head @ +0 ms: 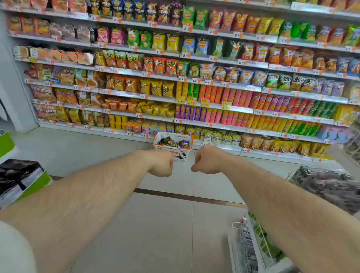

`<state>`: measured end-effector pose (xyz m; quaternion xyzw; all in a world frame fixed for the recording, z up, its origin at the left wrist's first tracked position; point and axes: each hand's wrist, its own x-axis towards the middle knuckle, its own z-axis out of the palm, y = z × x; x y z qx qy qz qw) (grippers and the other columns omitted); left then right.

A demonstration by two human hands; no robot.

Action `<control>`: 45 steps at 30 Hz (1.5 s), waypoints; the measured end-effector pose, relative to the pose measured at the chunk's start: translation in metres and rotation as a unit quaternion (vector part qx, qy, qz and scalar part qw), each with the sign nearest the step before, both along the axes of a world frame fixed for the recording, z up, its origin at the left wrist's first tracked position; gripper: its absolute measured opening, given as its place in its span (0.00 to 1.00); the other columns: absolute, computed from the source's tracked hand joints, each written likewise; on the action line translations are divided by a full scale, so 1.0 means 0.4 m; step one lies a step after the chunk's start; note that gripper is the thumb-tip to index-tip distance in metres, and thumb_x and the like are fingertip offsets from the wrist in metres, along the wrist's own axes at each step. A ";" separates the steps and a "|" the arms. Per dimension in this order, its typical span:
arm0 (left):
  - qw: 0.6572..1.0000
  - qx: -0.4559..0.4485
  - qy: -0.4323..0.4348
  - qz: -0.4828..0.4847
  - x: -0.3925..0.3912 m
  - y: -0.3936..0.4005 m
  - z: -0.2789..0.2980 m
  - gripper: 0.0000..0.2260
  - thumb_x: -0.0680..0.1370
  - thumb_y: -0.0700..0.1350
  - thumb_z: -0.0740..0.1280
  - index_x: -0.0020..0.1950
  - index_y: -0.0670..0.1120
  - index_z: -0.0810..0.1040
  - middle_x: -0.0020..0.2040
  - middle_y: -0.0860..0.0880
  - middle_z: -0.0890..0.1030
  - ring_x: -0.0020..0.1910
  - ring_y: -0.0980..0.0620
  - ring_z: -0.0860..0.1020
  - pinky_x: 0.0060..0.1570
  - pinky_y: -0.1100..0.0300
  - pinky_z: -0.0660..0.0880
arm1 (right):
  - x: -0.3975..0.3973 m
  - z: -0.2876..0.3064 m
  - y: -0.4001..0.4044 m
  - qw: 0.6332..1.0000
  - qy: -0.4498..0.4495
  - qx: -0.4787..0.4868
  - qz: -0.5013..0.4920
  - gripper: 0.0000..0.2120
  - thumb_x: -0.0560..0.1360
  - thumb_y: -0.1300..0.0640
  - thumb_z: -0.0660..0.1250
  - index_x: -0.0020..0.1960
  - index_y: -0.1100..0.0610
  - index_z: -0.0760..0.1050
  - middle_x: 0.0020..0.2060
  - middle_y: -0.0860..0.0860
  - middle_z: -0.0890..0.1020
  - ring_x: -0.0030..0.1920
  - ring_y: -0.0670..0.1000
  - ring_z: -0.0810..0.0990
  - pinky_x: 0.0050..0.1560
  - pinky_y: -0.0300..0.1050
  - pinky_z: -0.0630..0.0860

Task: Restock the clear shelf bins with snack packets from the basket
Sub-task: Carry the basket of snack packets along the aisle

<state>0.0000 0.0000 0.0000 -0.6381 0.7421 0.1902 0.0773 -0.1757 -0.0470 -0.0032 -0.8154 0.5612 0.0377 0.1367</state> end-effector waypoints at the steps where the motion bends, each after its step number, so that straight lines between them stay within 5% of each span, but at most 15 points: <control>1: 1.000 0.005 -0.002 0.002 -0.003 -0.050 -0.003 0.05 0.79 0.43 0.63 0.53 0.50 0.77 0.50 0.53 0.76 0.49 0.52 0.74 0.43 0.60 0.69 | 0.000 -0.014 -0.057 1.000 -0.010 0.012 -0.007 0.15 0.72 0.47 0.70 0.49 0.58 0.82 0.46 0.54 0.84 0.48 0.53 0.82 0.51 0.52 0.81; 13: 0.997 0.022 0.014 0.068 0.037 -0.727 -0.023 0.08 0.80 0.43 0.62 0.56 0.48 0.78 0.54 0.51 0.78 0.52 0.52 0.75 0.48 0.58 0.71 | 0.037 -0.091 -0.781 0.988 -0.121 0.084 -0.046 0.12 0.75 0.51 0.69 0.52 0.58 0.80 0.46 0.54 0.82 0.47 0.54 0.82 0.45 0.45 0.79; 23: 0.991 0.058 0.072 0.096 0.173 -1.275 -0.209 0.10 0.79 0.43 0.63 0.58 0.49 0.79 0.56 0.51 0.78 0.53 0.51 0.74 0.48 0.60 0.70 | 0.147 -0.215 -1.290 0.984 -0.114 0.113 -0.081 0.12 0.75 0.51 0.67 0.48 0.61 0.78 0.43 0.56 0.81 0.50 0.58 0.81 0.49 0.50 0.79; 27: 0.987 0.073 0.112 0.091 0.257 -1.551 -0.277 0.11 0.79 0.43 0.63 0.58 0.46 0.81 0.58 0.48 0.80 0.56 0.49 0.77 0.50 0.59 0.73 | 0.218 -0.249 -1.534 0.983 -0.096 0.123 -0.097 0.08 0.77 0.54 0.64 0.50 0.58 0.78 0.45 0.54 0.78 0.46 0.53 0.76 0.46 0.44 0.73; 32: 0.982 0.094 0.140 0.089 0.349 -1.871 -0.325 0.11 0.79 0.42 0.63 0.57 0.43 0.82 0.61 0.45 0.80 0.60 0.47 0.77 0.57 0.55 0.75 | 0.277 -0.300 -1.820 0.968 -0.109 0.138 -0.182 0.12 0.75 0.56 0.66 0.53 0.62 0.80 0.48 0.56 0.83 0.49 0.56 0.80 0.52 0.50 0.79; 38: 0.977 0.120 0.156 0.087 0.399 -2.225 -0.426 0.09 0.77 0.41 0.62 0.45 0.43 0.81 0.47 0.50 0.72 0.47 0.50 0.70 0.49 0.52 0.74 | 0.313 -0.389 -2.162 0.955 -0.120 0.162 -0.217 0.14 0.77 0.55 0.65 0.55 0.64 0.79 0.52 0.59 0.82 0.50 0.56 0.80 0.53 0.51 0.78; 41: 0.976 0.129 0.151 0.087 0.397 -2.400 -0.487 0.06 0.76 0.39 0.60 0.42 0.49 0.74 0.44 0.47 0.69 0.42 0.50 0.68 0.42 0.57 0.67 | 0.318 -0.475 -2.353 0.948 -0.135 0.163 -0.237 0.12 0.75 0.55 0.65 0.51 0.63 0.80 0.48 0.58 0.83 0.49 0.56 0.81 0.49 0.50 0.79; 45: 0.966 0.142 0.166 0.136 0.390 -2.657 -0.606 0.06 0.76 0.38 0.62 0.43 0.48 0.75 0.42 0.47 0.72 0.42 0.49 0.71 0.43 0.57 0.68 | 0.324 -0.612 -2.630 0.939 -0.147 0.183 -0.251 0.06 0.73 0.60 0.62 0.39 0.60 0.74 0.35 0.54 0.78 0.35 0.52 0.75 0.35 0.41 0.72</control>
